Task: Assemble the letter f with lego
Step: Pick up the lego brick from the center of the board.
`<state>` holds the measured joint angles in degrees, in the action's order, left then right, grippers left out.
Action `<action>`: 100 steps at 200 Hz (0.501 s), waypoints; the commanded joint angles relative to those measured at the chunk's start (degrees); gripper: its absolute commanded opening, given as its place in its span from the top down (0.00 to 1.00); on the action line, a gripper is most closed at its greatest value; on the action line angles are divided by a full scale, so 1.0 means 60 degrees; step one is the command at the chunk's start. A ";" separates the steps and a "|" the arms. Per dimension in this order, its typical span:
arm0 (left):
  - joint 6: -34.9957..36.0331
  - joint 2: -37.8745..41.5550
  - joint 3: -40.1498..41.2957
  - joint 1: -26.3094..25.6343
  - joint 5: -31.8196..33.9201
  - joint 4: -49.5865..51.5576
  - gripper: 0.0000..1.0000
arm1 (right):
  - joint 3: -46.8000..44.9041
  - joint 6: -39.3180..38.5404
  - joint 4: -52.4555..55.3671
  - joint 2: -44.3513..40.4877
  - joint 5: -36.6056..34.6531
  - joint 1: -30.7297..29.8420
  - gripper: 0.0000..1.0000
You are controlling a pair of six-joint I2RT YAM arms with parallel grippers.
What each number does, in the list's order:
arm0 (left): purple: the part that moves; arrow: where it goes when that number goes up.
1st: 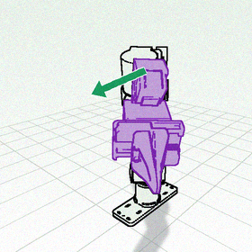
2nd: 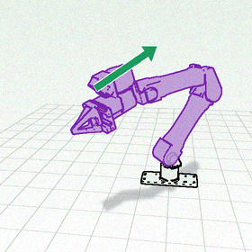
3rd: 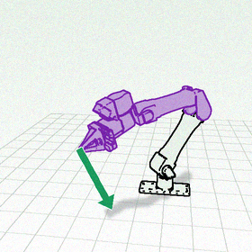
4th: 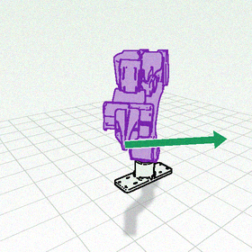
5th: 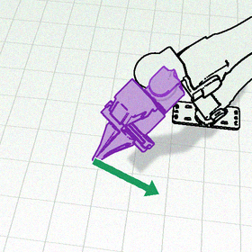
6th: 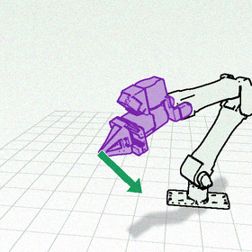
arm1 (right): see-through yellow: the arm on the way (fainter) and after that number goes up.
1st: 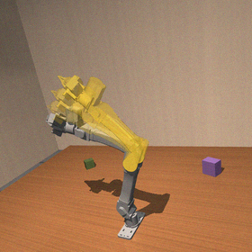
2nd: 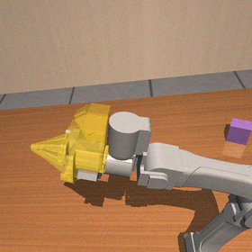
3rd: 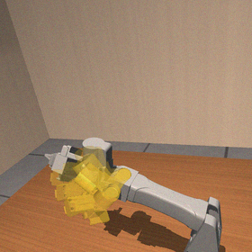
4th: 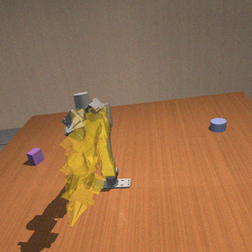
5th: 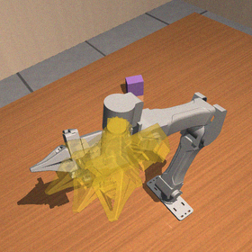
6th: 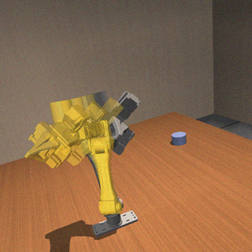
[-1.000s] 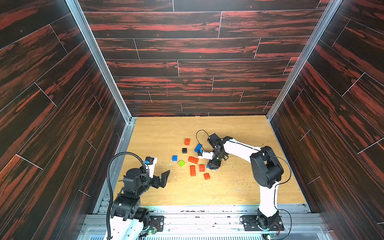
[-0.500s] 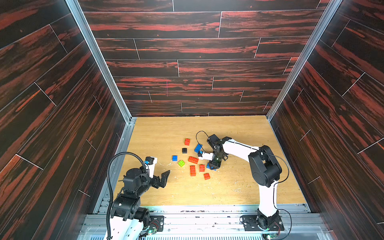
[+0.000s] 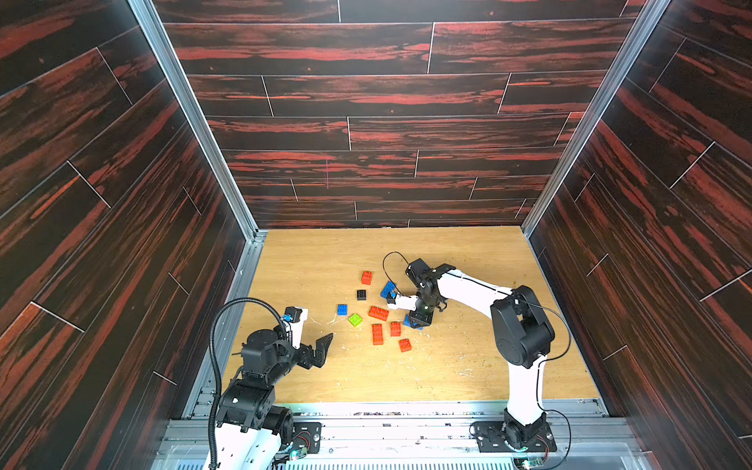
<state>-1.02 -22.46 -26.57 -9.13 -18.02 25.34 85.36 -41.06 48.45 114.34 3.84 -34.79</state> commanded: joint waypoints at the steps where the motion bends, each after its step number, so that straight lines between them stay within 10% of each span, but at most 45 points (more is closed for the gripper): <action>1: 0.0038 -0.0041 -0.0055 -0.0045 -0.0096 0.0112 0.00 | 0.0438 -0.0574 0.0541 -0.0546 0.0122 -0.0074 0.74; 100: 0.0072 -0.0240 -0.0097 -0.0041 -0.0195 0.0072 0.00 | 0.1635 -0.1987 0.1580 -0.0937 0.1300 -0.0203 0.77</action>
<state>-0.99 -22.81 -26.57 -9.13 -18.26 25.30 93.08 -50.65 54.52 110.24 8.08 -34.98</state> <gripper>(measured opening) 0.999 0.340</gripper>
